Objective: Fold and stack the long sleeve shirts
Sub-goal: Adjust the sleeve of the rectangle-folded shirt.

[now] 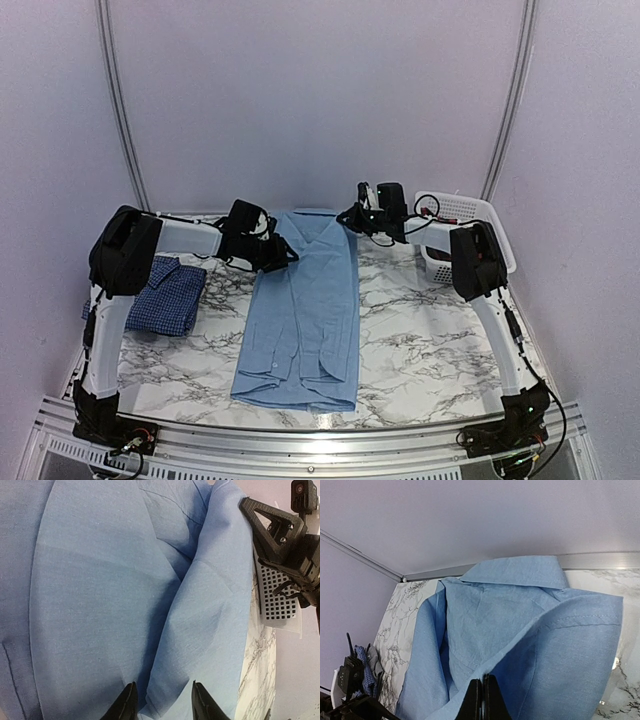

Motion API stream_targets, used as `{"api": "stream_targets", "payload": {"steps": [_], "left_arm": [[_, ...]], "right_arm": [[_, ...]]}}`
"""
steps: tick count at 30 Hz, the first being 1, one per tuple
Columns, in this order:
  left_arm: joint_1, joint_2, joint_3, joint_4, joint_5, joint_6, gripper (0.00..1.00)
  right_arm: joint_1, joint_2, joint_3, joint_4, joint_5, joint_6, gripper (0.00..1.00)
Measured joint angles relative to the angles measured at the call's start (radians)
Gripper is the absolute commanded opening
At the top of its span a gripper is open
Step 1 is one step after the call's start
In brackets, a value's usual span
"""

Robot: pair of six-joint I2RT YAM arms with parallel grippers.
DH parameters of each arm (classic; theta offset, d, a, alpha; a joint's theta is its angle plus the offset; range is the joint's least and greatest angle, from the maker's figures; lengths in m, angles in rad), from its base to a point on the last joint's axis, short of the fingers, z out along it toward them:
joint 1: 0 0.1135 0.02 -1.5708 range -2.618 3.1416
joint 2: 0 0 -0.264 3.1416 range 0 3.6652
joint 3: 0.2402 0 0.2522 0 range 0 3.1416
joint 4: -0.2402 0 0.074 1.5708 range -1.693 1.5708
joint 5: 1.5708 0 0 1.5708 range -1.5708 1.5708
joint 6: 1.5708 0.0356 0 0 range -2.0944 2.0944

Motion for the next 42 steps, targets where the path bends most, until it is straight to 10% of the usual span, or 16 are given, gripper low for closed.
{"api": "stream_targets", "payload": {"steps": [12, 22, 31, 37, 42], "left_arm": [[-0.018, 0.000, 0.001, -0.032, -0.041, 0.041, 0.00], [-0.018, 0.000, 0.001, -0.042, -0.055, 0.042, 0.00], [-0.018, 0.000, 0.001, -0.053, -0.059, 0.054, 0.44], [-0.016, -0.014, 0.001, -0.064, -0.090, 0.060, 0.43], [0.002, -0.032, 0.042, -0.075, -0.107, 0.074, 0.35]], "right_arm": [[0.000, -0.002, 0.000, 0.000, 0.011, 0.000, 0.00], [-0.011, -0.026, -0.024, -0.001, 0.077, 0.008, 0.00], [-0.023, -0.027, -0.039, -0.010, 0.107, 0.004, 0.20], [-0.031, -0.050, -0.051, -0.080, 0.158, -0.040, 0.40], [-0.018, -0.135, -0.084, -0.139, 0.187, -0.087, 0.27]]}}
